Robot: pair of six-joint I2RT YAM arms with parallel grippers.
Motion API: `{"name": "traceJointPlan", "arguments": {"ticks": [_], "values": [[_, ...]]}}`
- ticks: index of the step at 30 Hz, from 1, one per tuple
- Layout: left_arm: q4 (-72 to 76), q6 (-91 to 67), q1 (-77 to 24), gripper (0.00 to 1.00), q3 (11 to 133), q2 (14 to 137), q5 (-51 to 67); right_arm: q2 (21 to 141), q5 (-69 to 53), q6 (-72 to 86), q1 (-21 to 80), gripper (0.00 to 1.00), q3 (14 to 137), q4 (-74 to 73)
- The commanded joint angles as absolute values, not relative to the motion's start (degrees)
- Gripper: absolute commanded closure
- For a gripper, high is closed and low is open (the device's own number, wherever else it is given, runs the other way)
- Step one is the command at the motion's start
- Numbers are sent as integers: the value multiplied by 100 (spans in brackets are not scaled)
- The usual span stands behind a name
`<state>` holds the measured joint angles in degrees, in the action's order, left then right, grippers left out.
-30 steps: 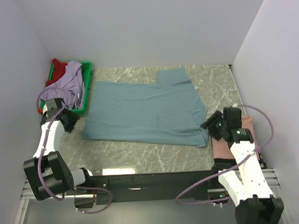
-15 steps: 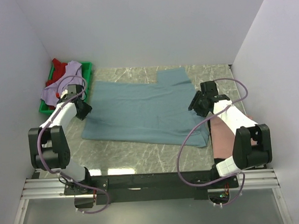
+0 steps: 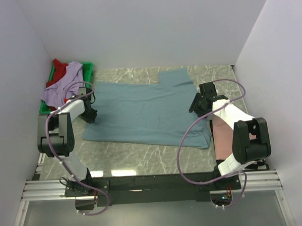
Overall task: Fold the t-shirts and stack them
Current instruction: Fold the tshirt
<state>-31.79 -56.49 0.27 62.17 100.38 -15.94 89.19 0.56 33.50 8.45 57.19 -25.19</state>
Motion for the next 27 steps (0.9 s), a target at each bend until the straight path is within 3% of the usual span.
{"name": "traceJointPlan", "arguments": {"ticks": [1,9,27], "values": [[-3199,-5810,26,77,6363,10002,-1758,8991,185,3208,888,42,5906,-2277],[-3243,-5774,35,99,6346,9721,-1644,9132,141,3199,896,42,5880,-2206],[-3094,-5713,35,99,6249,9510,-1486,9738,395,3146,879,42,6257,-2075]]}}
